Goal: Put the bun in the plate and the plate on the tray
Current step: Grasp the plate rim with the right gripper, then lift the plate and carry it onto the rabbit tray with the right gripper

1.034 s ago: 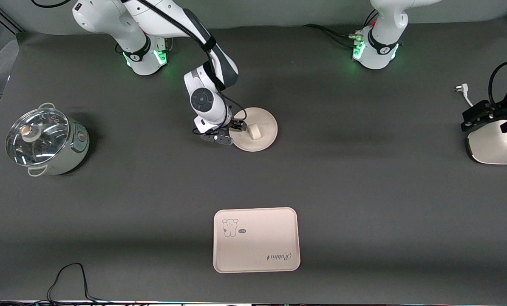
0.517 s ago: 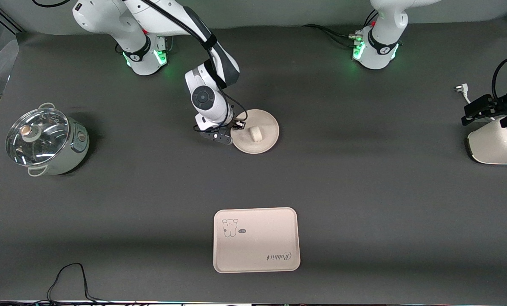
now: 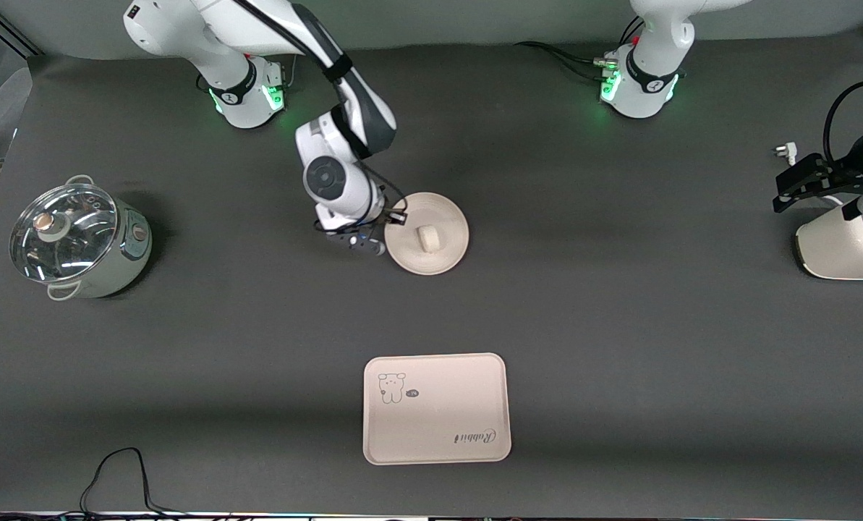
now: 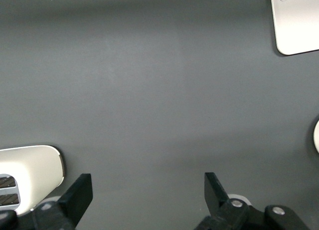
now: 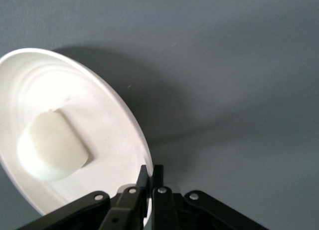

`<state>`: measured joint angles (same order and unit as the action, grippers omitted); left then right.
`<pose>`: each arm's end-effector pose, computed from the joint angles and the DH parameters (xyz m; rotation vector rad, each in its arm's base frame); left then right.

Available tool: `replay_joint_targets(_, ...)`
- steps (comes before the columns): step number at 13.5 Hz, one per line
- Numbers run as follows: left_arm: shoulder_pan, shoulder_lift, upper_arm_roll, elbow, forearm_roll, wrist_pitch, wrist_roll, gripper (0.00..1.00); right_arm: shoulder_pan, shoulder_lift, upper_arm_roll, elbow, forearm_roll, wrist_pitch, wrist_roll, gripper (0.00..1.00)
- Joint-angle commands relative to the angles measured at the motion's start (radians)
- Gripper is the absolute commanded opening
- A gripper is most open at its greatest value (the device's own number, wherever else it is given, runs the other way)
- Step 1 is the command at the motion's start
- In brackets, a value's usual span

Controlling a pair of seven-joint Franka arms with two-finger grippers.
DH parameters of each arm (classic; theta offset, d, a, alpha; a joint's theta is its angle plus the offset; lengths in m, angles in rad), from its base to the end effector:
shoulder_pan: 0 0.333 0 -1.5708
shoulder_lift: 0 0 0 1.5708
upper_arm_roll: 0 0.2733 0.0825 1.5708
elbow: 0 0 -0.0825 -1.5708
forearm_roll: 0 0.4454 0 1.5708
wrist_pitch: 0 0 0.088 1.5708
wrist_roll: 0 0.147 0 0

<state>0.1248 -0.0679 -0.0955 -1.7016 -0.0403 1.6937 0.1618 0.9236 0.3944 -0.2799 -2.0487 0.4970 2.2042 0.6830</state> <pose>0.6101 0.0113 0.5240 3.1058 -0.2002 0.0975 0.4600 0.3707 0.1131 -2.9736 0.5568 0.4863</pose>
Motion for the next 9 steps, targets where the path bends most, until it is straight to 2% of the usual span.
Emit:
replay_joint_targets(1,0.004,0.011,0.006,0.019,0.003,-0.014,0.007,1.0,0.005,-0.008,-0.091,0.109,0.009,-0.174,-0.054,0.0)
replay_joint_targets(4,0.006,0.01,0.006,0.02,0.003,-0.02,0.008,1.0,0.005,-0.011,-0.188,0.227,0.009,-0.318,-0.092,0.0)
replay_joint_targets(6,0.006,0.01,0.006,0.026,0.003,-0.025,0.01,1.0,0.003,-0.006,-0.244,0.295,0.009,-0.368,-0.118,0.0)
replay_joint_targets(9,0.006,0.01,0.005,0.028,0.003,-0.025,0.011,1.0,-0.041,0.003,-0.269,0.386,0.02,-0.391,-0.122,0.0)
